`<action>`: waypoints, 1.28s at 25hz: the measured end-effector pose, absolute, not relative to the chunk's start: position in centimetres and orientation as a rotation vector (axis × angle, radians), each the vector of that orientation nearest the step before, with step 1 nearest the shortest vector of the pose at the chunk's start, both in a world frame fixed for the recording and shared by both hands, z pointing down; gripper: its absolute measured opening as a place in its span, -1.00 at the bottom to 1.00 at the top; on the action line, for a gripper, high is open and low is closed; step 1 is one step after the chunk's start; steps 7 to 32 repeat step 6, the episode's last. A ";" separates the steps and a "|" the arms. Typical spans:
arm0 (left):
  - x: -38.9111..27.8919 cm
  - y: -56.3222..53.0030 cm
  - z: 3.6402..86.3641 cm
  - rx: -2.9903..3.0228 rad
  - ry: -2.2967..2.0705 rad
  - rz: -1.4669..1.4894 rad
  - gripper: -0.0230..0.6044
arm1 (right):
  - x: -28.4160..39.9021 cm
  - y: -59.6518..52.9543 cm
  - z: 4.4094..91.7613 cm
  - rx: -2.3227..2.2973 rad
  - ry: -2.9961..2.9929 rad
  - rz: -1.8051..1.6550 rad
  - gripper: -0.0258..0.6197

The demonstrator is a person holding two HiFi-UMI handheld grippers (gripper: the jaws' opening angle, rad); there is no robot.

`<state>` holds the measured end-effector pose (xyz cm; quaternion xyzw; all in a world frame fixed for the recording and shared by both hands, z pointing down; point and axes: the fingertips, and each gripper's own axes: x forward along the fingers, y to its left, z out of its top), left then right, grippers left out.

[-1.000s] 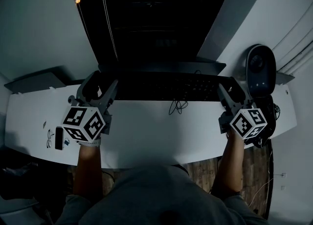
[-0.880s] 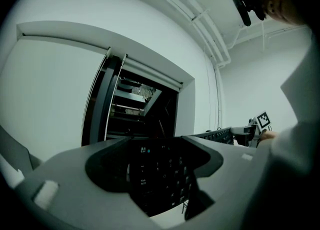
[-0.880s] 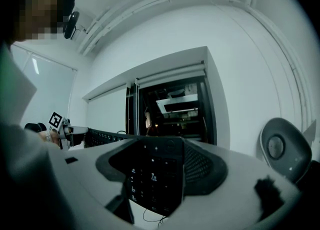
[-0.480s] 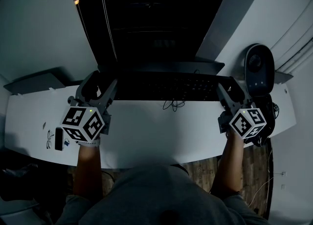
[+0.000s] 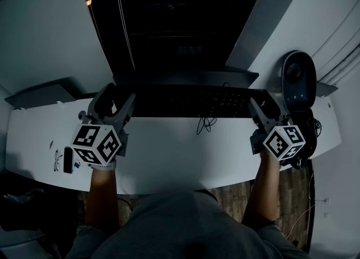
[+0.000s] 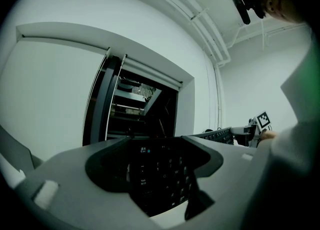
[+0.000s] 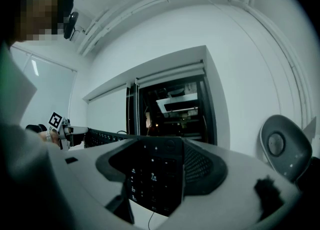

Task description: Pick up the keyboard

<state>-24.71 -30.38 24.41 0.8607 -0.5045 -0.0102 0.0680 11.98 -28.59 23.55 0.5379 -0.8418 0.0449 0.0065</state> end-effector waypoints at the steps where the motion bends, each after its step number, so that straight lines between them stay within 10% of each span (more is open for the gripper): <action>1: -24.7 -30.4 24.4 2.592 -1.520 -0.028 0.02 | 12.0 -28.6 23.6 1.682 -2.633 0.145 -0.05; 32: -24.6 -30.7 24.4 2.594 -1.519 -0.029 0.02 | 12.1 -28.8 23.6 1.684 -2.634 0.143 -0.05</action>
